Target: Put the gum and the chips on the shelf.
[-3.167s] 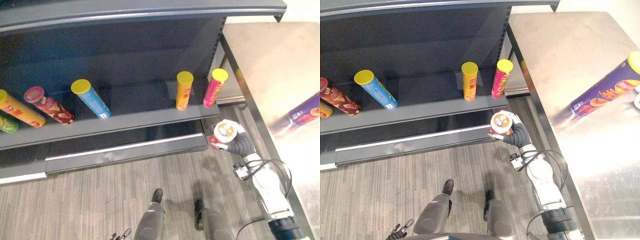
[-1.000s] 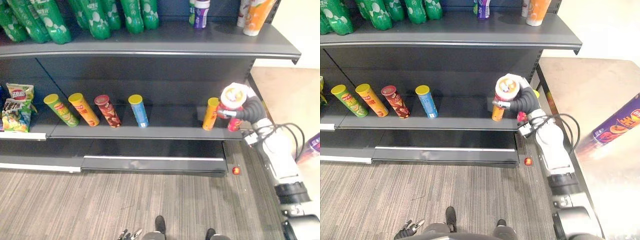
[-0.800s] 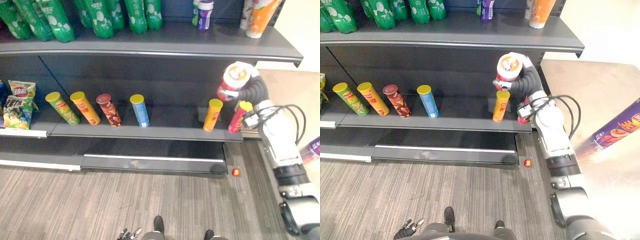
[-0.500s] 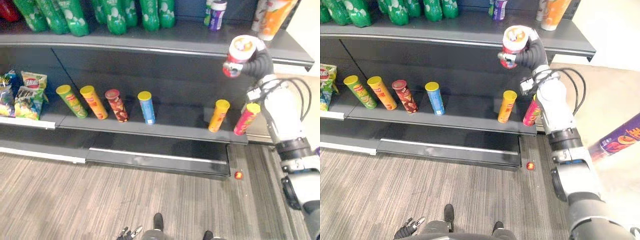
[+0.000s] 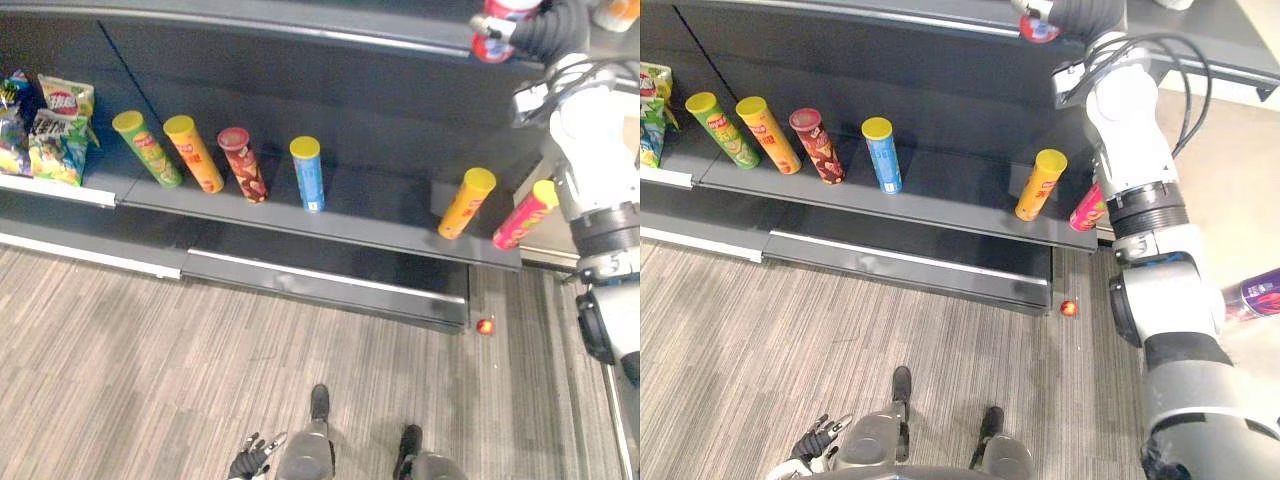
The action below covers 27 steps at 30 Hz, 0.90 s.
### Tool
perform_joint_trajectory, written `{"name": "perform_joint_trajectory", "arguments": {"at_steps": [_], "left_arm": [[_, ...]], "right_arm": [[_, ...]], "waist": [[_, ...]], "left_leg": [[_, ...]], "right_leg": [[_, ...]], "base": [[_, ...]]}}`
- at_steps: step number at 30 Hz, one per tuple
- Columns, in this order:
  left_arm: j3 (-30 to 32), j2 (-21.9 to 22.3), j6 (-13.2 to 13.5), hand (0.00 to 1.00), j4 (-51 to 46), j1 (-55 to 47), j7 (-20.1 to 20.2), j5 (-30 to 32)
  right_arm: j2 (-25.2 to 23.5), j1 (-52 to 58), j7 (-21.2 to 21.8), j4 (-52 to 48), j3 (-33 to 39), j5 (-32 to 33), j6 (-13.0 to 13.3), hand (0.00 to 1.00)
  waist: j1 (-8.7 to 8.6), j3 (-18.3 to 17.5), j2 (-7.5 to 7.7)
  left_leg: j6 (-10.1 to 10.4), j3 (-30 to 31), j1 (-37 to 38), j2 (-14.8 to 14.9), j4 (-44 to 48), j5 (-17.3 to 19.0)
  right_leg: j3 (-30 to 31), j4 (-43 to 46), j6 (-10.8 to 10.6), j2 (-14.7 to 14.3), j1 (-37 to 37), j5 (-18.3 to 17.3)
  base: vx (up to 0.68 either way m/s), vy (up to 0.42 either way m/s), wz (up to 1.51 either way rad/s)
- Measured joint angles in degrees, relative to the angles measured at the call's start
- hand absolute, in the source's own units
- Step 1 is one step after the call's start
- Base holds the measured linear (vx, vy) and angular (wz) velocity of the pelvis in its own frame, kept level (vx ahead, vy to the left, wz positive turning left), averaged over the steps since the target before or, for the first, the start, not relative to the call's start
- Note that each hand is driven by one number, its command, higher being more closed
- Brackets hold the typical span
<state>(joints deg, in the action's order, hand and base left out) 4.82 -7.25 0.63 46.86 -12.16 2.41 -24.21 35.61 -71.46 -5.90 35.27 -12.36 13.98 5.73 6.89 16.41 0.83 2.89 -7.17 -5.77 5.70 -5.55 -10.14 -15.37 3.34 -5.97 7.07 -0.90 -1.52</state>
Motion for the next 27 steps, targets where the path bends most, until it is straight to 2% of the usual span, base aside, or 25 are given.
{"name": "perform_joint_trajectory", "arguments": {"at_steps": [6, 9, 12, 19, 20, 27], "left_arm": [[-0.27, 0.26, -0.04, 0.00, -0.55, 1.31, -0.97, -2.59], [-0.43, 0.26, -0.05, 0.00, -1.85, 1.36, -1.04, -2.79], [-0.47, 0.36, -0.30, 0.00, -1.89, 1.30, -1.07, -4.75], [-0.82, 0.35, -0.31, 0.00, -2.19, 1.34, -0.99, -4.79], [-1.08, 0.31, -0.29, 0.00, -2.20, 1.34, -1.03, -4.81], [-1.32, 0.33, -0.21, 0.00, -2.24, 1.33, -1.05, -4.89]], "right_arm": [[1.74, -6.14, -3.25, 4.04, -1.80, 0.20, -0.29, 1.00], [3.18, -8.59, -4.65, 4.90, -1.78, 0.40, -0.27, 1.00], [3.48, -10.20, -5.61, 6.07, -2.08, 0.53, -0.27, 1.00], [3.99, -11.32, -6.14, 6.18, -2.82, 0.62, -0.09, 1.00], [4.03, -11.32, -6.12, 6.18, -3.40, 0.61, -0.19, 0.00], [5.14, -11.43, -5.32, 6.27, -4.52, 0.49, 0.02, 0.00]], "waist": [[1.17, 2.89, -0.97], [1.23, 4.51, -1.25], [1.52, 5.35, -1.33], [1.45, 6.21, -1.85], [1.47, 6.28, -1.96], [1.60, 6.49, -2.28]], "left_leg": [[0.03, 0.54, -0.55, -0.08, -0.01, -0.02], [0.12, 1.58, -1.51, -0.06, 0.00, -0.46], [0.23, 1.66, -1.78, -0.08, -0.01, -0.42], [0.39, 1.64, -2.57, -0.02, -0.01, -0.62], [0.41, 1.64, -2.57, 0.00, -0.01, -0.63], [0.74, 1.79, -3.06, 0.13, -0.04, -0.89]], "right_leg": [[-0.53, 0.71, 0.20, 0.11, -0.56, -0.19], [-1.48, 1.04, 0.40, 0.12, -1.07, -0.32], [-1.54, 1.88, 0.57, 0.16, -1.74, -0.70], [-1.41, 3.12, 0.68, 0.32, -2.99, -1.01], [-1.41, 3.23, 0.78, 0.32, -3.05, -1.09], [-1.43, 4.70, 1.21, 0.52, -4.08, -1.92]], "base": [[0.01, -0.006, 0.03], [0.01, -0.011, 0.16], [0.00, -0.004, 0.01], [0.00, 0.000, 0.00], [0.00, 0.000, 0.00], [0.00, 0.000, 0.00]]}}
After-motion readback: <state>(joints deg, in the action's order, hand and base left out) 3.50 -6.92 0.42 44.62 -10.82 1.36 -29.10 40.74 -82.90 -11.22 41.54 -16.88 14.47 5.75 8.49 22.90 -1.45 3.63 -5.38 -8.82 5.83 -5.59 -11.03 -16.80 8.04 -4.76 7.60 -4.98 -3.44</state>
